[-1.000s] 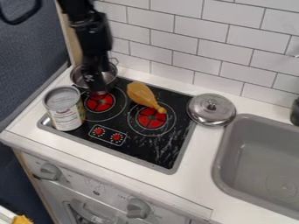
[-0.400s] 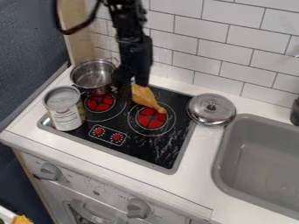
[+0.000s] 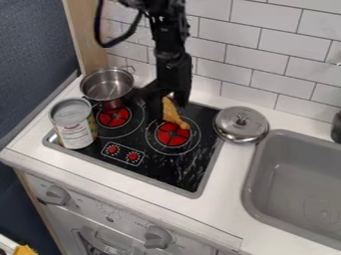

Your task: Put the drumstick between the stove and the sink

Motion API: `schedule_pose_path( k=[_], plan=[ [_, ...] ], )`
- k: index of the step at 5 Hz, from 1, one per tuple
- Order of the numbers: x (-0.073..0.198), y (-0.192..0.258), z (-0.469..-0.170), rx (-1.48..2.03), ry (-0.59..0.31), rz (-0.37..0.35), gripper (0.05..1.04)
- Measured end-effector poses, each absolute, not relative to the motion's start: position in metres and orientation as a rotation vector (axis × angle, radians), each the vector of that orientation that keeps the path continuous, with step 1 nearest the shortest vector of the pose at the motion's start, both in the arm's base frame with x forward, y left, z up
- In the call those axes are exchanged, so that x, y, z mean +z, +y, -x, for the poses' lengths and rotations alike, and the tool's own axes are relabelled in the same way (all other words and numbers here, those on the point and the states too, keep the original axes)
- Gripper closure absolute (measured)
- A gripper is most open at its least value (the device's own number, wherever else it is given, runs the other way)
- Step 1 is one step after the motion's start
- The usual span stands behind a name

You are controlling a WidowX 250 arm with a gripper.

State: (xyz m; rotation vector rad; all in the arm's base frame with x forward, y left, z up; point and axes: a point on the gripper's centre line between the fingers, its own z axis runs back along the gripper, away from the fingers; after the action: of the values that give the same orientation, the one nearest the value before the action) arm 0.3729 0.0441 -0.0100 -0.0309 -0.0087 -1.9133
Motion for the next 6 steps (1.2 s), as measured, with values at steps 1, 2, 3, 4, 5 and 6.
schedule_pose_path(
  k=[1,2,3,4,5,6],
  plan=[
    [-0.018,0.04,-0.378,-1.968,-0.022,0.061,0.083],
    [-0.035,0.038,-0.377,-1.967,0.002,0.108,0.083],
    [-0.039,0.037,-0.379,-1.93,0.004,0.117,0.133],
    [-0.041,0.037,-0.383,-1.908,0.003,0.128,0.426],
    [-0.042,0.036,-0.383,-1.905,-0.004,0.129,0.728],
    [-0.042,0.035,-0.382,-1.912,-0.007,0.137,0.785]
  ],
)
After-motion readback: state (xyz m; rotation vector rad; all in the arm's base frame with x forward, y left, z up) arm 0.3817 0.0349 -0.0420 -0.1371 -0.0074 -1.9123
